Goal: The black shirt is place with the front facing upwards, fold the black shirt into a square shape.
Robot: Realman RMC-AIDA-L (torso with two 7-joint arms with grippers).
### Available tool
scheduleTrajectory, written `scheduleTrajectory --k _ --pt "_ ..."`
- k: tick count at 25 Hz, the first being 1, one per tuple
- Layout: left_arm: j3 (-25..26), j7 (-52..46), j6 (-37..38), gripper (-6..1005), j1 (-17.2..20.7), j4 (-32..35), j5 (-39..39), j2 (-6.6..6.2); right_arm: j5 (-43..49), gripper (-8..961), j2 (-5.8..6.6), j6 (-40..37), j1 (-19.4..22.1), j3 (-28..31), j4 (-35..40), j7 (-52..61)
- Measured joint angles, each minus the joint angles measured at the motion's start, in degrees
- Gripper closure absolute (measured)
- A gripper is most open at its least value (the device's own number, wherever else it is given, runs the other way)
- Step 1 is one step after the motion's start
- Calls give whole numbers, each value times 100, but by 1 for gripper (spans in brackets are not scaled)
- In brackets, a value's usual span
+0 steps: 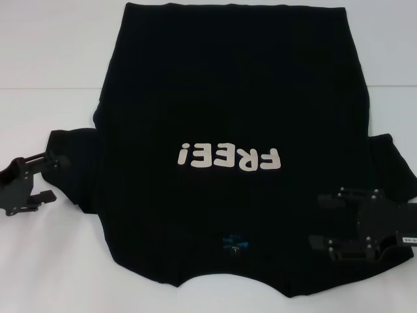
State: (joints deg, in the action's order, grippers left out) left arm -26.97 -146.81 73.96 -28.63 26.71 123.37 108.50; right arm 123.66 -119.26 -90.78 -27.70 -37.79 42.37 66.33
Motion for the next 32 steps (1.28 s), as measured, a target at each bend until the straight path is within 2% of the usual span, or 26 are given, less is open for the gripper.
scheduleTrajectory --k 13,24,32 --pt "15 40 -526 75 -75 -174 -42 88 0 129 -3 16 -33 0 0 -6" --pt "1 53 -684 78 -160 -175 -12 176 0 128 0 24 -60 0 6 9" --pt "-14 56 -743 80 -161 -176 -2 191 0 129 0 26 -76 0 9 12"
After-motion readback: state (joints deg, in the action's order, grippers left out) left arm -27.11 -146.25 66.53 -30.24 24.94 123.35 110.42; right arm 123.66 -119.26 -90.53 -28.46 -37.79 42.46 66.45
